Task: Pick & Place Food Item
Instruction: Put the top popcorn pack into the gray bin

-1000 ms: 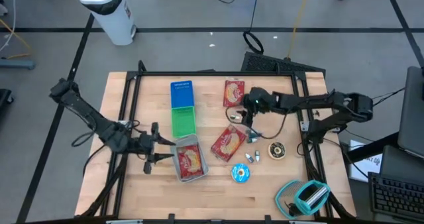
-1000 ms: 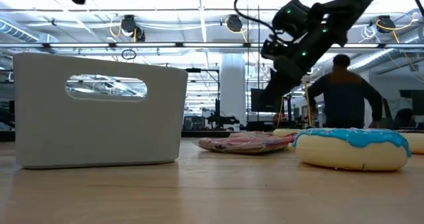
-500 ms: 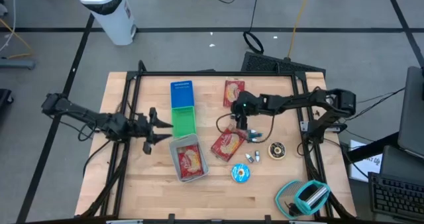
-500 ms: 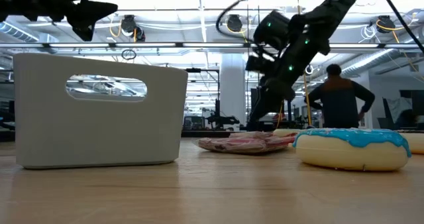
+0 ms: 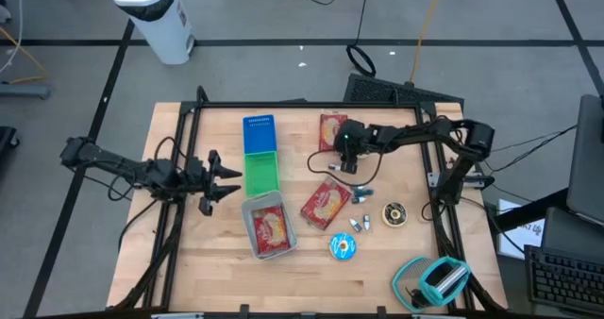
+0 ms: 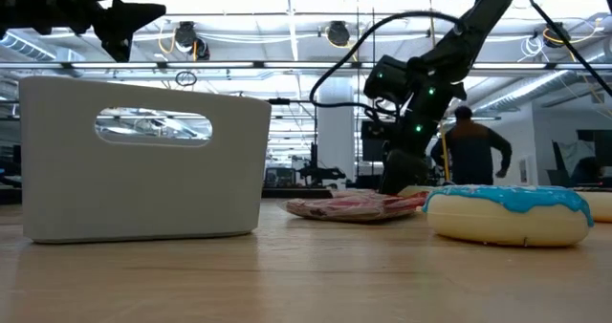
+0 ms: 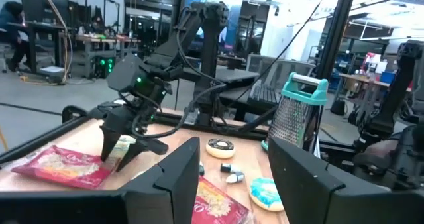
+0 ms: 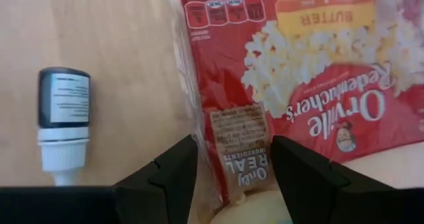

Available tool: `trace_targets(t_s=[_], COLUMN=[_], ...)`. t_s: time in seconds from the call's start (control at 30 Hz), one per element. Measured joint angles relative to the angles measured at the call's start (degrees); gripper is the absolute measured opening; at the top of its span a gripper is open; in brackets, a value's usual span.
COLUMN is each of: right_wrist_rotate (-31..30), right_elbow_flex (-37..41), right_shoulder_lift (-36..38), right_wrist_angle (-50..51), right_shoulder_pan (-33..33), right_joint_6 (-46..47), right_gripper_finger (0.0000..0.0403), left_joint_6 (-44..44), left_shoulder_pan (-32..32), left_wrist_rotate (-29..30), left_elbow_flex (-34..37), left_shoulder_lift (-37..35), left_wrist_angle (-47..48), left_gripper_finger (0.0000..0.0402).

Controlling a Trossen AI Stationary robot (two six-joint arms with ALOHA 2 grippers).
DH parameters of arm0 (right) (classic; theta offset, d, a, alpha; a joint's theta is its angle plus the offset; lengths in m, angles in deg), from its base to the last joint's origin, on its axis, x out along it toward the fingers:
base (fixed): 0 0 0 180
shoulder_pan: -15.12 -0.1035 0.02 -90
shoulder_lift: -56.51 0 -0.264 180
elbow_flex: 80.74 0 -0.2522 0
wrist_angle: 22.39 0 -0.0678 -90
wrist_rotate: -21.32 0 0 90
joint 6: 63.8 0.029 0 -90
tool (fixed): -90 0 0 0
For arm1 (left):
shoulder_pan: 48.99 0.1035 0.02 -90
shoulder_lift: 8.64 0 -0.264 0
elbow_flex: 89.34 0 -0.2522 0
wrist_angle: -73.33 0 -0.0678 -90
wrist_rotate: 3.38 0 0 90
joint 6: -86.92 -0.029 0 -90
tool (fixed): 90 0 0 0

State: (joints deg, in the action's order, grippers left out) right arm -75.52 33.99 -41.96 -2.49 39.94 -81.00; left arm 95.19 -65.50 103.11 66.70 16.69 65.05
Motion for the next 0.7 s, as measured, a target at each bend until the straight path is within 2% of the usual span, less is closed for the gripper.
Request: trace_targets(t_s=[0.17,0.27,0.4,0.6,0.7], right_wrist_rotate=[-0.66,-0.65,-0.81,-1.00,-0.93], right_elbow_flex=[-0.02,-0.02,-0.02,0.00,0.00], right_shoulder_lift=[-0.16,-0.20,-0.27,-0.27,-0.27], right_wrist_angle=[-0.33,-0.36,-0.38,-0.31,-0.35], right_shoulder_pan=[-0.16,-0.20,-0.18,-0.16,-0.60], right_joint_6=[-2.17,-2.79,-2.85,-2.92,-2.92], right_gripper_finger=[0.0177,0.0161,0.0118,0.0024,0.0006], left_joint_6=[0.02,-0.28,-0.26,-0.26,-0.28], left_shoulder_pan=[0.00,0.00,0.00,0.00,0.00], left_wrist_rotate=[0.04,0.04,0.05,0.06,0.05], left_elbow_flex=[0.02,0.02,0.00,0.01,0.00], left_shoulder_lift=[0.14,0.14,0.14,0.14,0.14], left_wrist_angle=[-0.01,-0.02,-0.01,-0.02,-0.02], left_gripper_finger=[0.0182,0.0182,0.0182,0.0182,0.0182])
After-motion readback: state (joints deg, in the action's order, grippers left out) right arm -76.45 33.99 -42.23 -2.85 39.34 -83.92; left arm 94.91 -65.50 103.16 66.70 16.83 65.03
